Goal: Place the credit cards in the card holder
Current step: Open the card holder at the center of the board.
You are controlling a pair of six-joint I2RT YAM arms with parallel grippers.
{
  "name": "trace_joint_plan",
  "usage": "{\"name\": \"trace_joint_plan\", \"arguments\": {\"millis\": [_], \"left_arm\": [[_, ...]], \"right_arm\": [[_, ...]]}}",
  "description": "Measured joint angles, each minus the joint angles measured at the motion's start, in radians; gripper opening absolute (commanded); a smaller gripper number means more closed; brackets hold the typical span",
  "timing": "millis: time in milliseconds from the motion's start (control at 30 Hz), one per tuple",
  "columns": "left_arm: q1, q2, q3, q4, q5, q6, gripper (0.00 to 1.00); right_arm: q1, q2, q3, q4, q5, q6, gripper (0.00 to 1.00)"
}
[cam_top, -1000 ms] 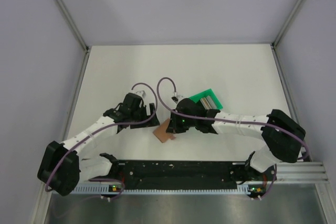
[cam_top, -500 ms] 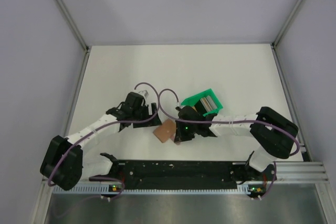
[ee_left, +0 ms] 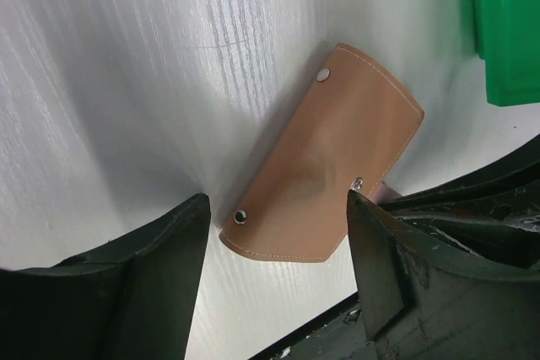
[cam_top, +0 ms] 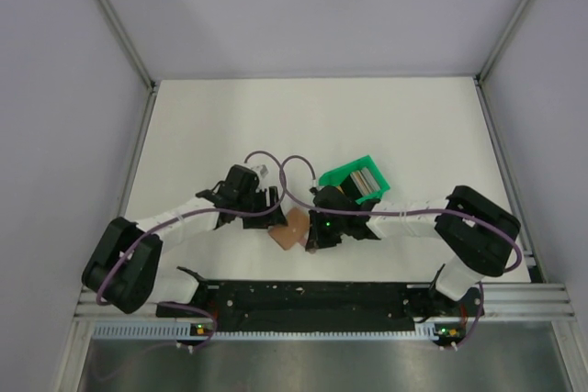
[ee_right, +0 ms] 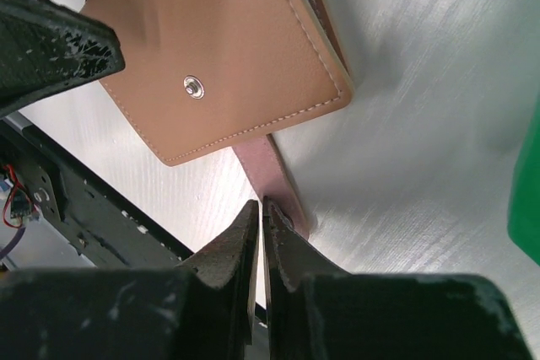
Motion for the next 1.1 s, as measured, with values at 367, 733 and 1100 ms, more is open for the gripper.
{"name": "trace_joint_plan", "arguments": {"millis": [367,733,1100], "left_arm": [[-0.036,-0.124,-0.134,0.083,0.041,-0.116,0.65],[-0.116,-0.208,-0.21,0.105,0.039,-0.25,0.66],[-0.122,-0.266,-0.074,-0.088,-0.122,-0.187,0.92]], "right_arm": [[-0.049,-0.02,-0.032,0.027,-0.008,-0.007,0.06],[-0.105,-0.084,-0.038,-0.06,0.064,-0.079,0.19],[-0.111,-0.193,-0.035,-0.086,0.026,-0.074,0.36]]}}
